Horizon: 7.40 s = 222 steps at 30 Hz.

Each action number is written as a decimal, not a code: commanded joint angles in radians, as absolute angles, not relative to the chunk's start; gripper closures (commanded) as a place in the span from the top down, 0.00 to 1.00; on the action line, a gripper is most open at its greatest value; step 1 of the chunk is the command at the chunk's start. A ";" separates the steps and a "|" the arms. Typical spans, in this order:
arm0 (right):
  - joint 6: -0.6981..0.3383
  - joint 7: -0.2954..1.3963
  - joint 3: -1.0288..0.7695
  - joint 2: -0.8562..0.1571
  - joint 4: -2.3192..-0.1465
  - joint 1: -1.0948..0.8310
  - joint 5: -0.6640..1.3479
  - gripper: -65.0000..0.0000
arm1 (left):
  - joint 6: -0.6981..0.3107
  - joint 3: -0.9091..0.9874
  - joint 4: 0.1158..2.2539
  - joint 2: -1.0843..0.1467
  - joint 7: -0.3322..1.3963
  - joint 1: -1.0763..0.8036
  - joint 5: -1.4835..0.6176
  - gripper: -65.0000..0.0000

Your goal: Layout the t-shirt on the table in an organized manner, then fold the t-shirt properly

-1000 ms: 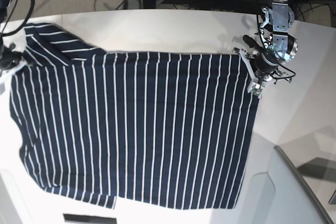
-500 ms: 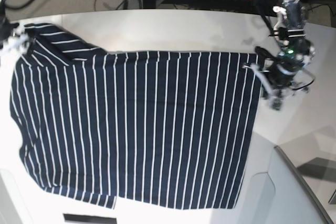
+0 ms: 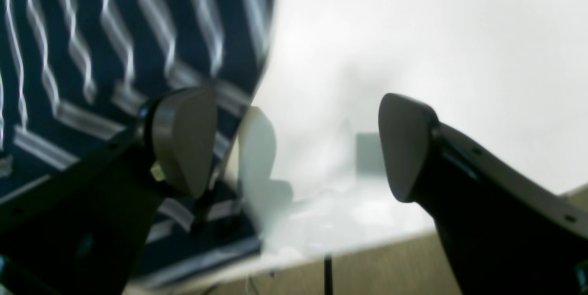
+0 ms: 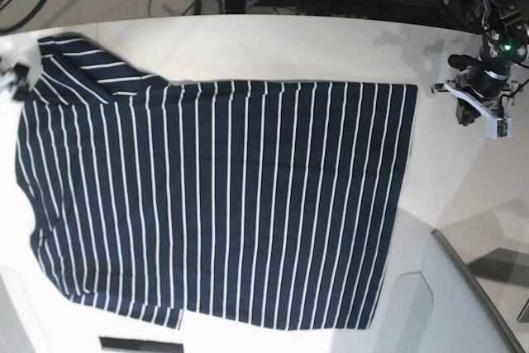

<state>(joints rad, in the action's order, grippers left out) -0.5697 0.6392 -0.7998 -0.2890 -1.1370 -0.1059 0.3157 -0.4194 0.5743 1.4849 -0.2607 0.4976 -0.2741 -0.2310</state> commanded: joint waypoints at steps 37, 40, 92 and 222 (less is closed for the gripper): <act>-0.698 0.759 -0.796 -0.148 -1.198 -0.156 0.323 0.64 | -0.420 0.581 1.468 -0.308 0.476 -0.263 -0.242 0.00; -0.698 0.756 -0.796 -0.150 -1.196 -0.154 0.323 0.64 | -0.420 0.581 1.468 -0.308 0.476 -0.263 -0.242 0.04; -0.698 0.727 -0.739 -0.150 -1.141 -0.142 0.323 0.00 | -0.516 0.453 1.164 -0.168 0.473 -0.214 -0.487 0.00; -0.443 0.509 -1.012 -0.193 -0.837 0.220 0.329 0.58 | -0.461 0.539 1.397 -0.165 0.466 -0.217 -0.527 1.00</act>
